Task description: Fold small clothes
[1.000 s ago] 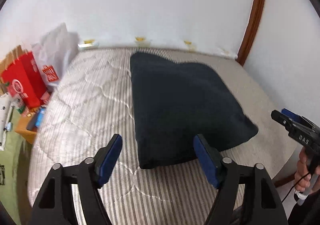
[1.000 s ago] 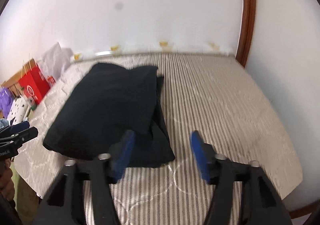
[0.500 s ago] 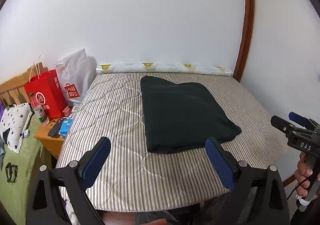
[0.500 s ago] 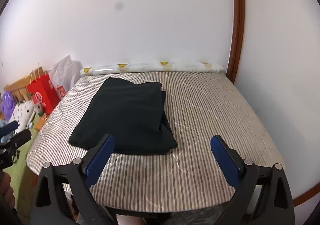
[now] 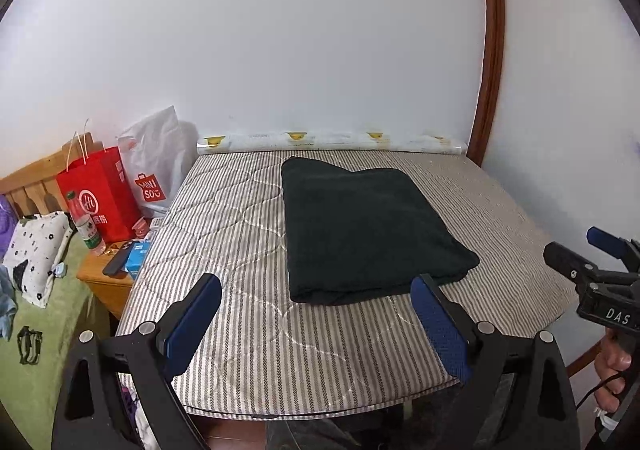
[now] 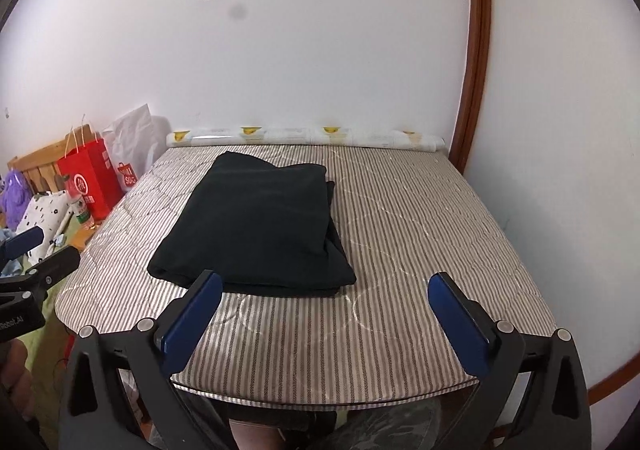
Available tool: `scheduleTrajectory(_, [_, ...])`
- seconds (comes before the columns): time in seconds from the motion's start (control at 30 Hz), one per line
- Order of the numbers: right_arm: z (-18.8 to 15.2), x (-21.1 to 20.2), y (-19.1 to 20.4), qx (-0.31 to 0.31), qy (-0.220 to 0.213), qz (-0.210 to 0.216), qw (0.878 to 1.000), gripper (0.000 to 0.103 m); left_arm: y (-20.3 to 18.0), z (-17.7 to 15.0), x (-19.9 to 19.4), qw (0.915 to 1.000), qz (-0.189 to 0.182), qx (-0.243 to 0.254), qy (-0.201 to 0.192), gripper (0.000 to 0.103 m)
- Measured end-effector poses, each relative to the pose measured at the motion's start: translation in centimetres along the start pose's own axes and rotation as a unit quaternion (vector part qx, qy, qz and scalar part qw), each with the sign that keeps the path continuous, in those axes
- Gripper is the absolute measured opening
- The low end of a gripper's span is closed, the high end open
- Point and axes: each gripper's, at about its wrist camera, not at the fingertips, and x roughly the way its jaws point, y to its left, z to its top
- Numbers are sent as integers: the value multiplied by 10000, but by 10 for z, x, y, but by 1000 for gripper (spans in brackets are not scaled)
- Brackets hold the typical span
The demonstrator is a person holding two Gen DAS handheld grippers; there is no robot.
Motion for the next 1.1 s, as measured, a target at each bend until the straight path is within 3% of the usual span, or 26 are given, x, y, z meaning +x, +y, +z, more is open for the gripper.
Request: scheduleTrajectory(1.1, [0, -7, -3, 46, -42, -50, 10000, 102, 0, 0, -3, 10000, -43, -64, -14, 96])
